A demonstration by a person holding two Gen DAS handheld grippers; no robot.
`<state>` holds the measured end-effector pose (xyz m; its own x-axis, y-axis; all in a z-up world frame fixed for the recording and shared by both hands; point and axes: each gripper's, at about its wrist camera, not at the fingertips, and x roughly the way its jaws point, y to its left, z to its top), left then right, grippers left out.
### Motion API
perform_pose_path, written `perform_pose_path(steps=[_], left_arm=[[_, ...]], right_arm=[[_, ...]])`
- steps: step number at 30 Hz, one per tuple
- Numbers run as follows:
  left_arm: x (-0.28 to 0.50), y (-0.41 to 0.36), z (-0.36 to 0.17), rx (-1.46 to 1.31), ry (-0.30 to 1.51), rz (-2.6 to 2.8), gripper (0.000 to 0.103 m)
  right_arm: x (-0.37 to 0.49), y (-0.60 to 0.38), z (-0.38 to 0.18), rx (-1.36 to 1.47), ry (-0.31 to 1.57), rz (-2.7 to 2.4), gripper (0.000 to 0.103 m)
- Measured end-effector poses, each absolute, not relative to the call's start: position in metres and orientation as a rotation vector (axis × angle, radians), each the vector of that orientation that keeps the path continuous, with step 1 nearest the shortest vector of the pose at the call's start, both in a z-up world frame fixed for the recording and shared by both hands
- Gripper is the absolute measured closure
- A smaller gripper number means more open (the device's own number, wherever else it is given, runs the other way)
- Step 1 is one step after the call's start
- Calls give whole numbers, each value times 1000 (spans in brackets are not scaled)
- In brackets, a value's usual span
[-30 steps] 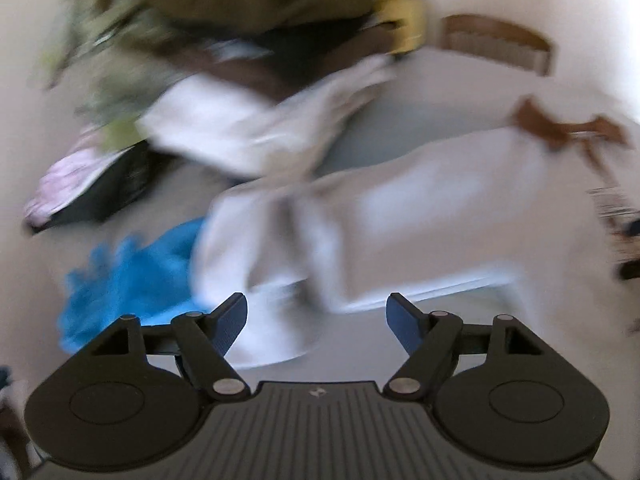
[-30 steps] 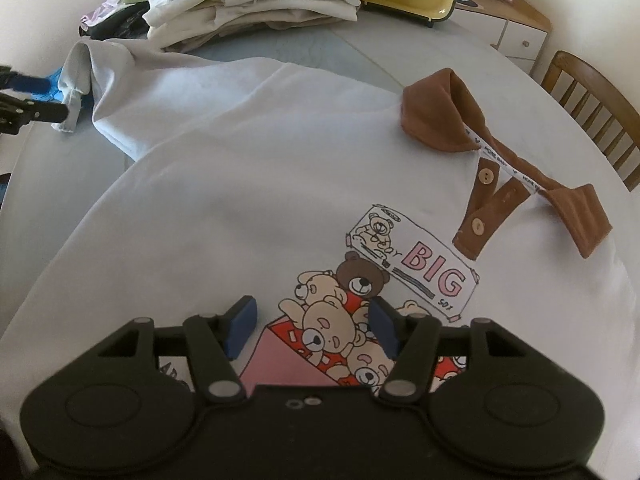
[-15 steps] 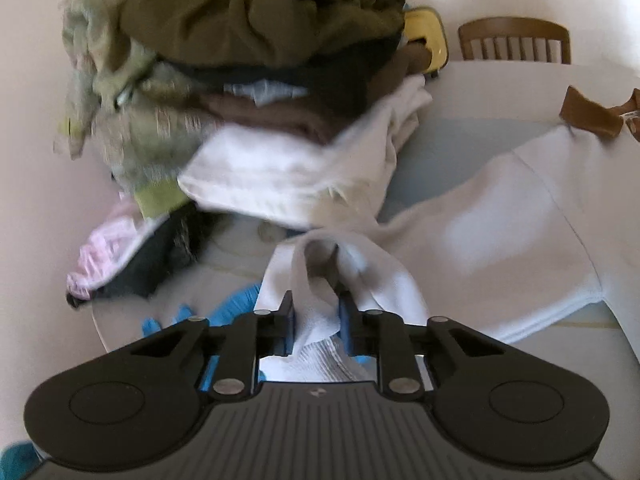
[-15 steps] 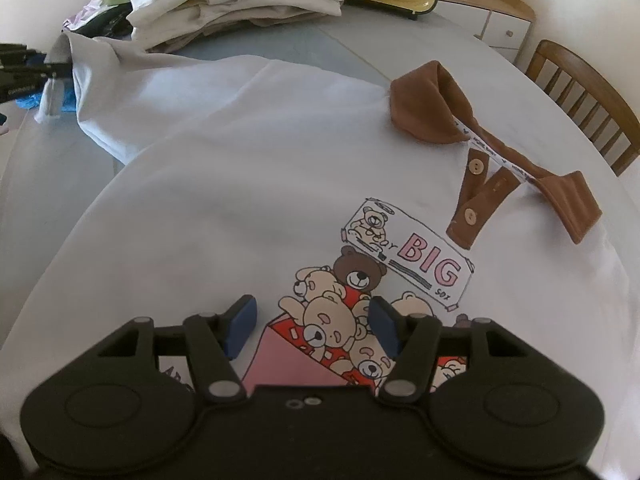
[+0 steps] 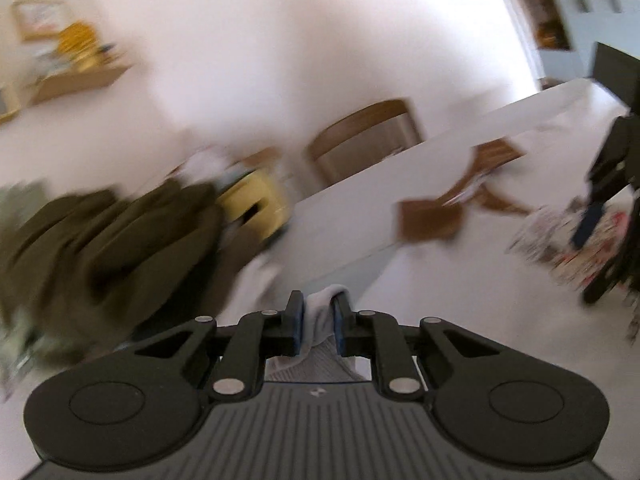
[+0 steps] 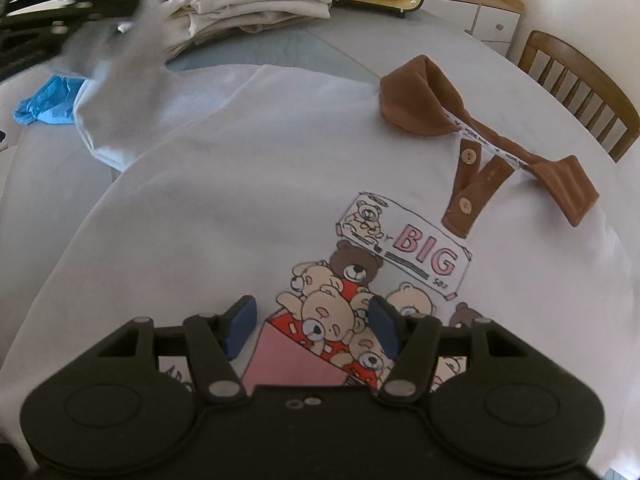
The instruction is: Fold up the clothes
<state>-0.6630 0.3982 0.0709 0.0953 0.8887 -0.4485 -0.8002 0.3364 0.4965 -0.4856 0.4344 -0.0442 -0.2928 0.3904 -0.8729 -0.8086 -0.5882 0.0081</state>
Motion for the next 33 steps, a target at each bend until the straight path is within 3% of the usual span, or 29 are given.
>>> perform_pose_path(steps=[12, 13, 14, 15, 17, 26, 33], left_arm=[[-581, 411, 27, 14, 844, 924, 86], [-582, 410, 27, -12, 845, 907, 81], [-583, 409, 27, -38, 845, 890, 67], [-584, 409, 27, -63, 846, 873, 42], [-589, 403, 32, -110, 825, 834, 24], [-658, 388, 56, -518, 788, 978, 24], [-696, 382, 47, -593, 769, 1074, 24]], right_arm=[[-422, 436, -13, -1089, 585, 1872, 0], [-422, 437, -11, -1083, 585, 1878, 0], [-424, 438, -9, -1081, 579, 1888, 0], [-427, 439, -7, -1084, 567, 1903, 0], [-437, 442, 0, -1100, 536, 1938, 0], [-528, 438, 27, -1157, 372, 2226, 0], [-593, 437, -9, -1308, 262, 2250, 0]])
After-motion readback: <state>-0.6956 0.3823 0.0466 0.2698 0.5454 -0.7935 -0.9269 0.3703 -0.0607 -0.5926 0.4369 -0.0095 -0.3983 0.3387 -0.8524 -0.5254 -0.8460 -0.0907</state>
